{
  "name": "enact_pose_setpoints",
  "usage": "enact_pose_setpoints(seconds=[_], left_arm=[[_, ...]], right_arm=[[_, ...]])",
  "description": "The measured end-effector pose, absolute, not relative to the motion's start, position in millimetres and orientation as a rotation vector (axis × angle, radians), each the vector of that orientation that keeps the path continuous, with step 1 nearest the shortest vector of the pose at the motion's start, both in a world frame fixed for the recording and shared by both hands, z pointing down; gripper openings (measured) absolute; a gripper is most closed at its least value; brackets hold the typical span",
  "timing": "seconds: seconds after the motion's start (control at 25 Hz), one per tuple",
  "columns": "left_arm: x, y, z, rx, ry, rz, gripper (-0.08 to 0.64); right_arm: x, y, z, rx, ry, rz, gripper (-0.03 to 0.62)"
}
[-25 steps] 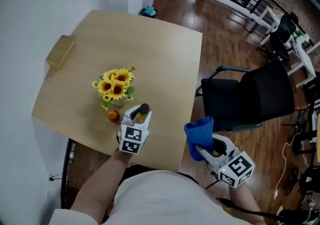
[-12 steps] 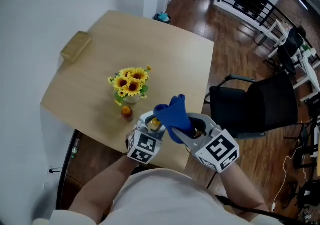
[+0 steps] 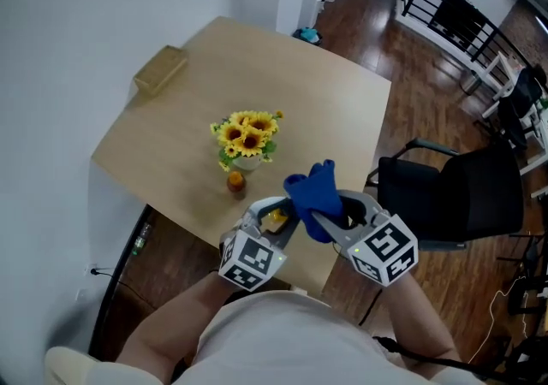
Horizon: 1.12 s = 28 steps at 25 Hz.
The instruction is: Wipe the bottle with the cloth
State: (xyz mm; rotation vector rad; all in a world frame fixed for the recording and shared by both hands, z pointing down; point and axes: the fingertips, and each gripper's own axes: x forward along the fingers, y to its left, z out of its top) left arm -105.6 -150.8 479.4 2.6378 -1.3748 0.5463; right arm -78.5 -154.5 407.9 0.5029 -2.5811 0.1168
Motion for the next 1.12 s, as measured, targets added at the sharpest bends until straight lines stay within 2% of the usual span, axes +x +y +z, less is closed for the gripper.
enact_pose_setpoints(seconds=[0.44, 0.96, 1.12], left_arm=[[-91, -149, 376, 2.692, -1.283, 0.308, 0.149], [-83, -143, 320, 2.618, -1.310, 0.181, 0.149], [-83, -144, 323, 2.595, -1.336, 0.194, 0.149]], right_arm=[[-58, -159, 389, 0.494, -2.804, 0.263, 0.150], [-8, -151, 504, 0.439, -2.614, 0.412, 0.150], [8, -144, 504, 0.464, -2.606, 0.376, 0.150]])
